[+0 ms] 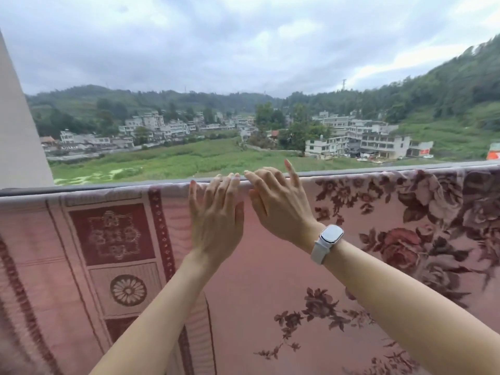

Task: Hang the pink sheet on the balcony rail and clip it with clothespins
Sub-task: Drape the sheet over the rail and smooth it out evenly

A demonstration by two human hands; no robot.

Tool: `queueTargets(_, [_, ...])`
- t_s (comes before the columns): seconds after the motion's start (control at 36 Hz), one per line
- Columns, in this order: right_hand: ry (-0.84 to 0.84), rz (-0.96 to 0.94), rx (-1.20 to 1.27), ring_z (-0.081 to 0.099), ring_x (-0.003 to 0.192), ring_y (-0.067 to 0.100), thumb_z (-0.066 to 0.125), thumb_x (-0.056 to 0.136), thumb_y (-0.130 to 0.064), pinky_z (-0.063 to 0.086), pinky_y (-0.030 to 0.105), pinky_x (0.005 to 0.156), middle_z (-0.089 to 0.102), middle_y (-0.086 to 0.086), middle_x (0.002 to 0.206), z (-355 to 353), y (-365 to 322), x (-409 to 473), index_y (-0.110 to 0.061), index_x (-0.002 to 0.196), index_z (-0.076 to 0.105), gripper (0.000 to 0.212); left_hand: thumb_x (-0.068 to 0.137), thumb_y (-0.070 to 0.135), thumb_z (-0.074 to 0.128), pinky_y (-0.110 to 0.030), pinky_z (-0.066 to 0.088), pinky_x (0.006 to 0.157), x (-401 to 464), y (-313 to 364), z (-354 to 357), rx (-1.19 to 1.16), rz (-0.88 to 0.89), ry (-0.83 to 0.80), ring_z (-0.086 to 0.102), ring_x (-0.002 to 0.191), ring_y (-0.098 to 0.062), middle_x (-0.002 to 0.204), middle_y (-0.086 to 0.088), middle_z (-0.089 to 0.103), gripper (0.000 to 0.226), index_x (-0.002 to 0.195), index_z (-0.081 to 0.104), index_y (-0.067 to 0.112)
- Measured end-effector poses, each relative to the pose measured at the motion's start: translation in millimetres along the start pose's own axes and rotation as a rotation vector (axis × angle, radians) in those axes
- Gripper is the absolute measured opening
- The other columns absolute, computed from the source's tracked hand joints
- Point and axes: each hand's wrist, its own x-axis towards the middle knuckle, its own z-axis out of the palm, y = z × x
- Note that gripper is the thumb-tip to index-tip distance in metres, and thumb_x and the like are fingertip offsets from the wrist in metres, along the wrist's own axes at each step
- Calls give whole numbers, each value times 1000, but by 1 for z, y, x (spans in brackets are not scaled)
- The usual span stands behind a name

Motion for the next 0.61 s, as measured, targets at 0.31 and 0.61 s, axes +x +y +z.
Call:
queueTargets(0.31, [153,149,-197,47,80,26,33,94,-29,30,39,81,57,5,86,1,35,-17,-13,95,57,30,94,45,23,-66,7,107,-12,-89,-24,158,-340,-42,38,124,-29,120,-7,52,41,110,52,20])
queueTargets(0.61, [121,158,-239,49,96,27,29,95,-27,29,45,96,59,7,103,-20,92,-48,-11,110,55,34,90,38,29,-54,23,105,21,7,-7,-26,-114,-143,55,99,-27,103,-5,64,43,109,59,15])
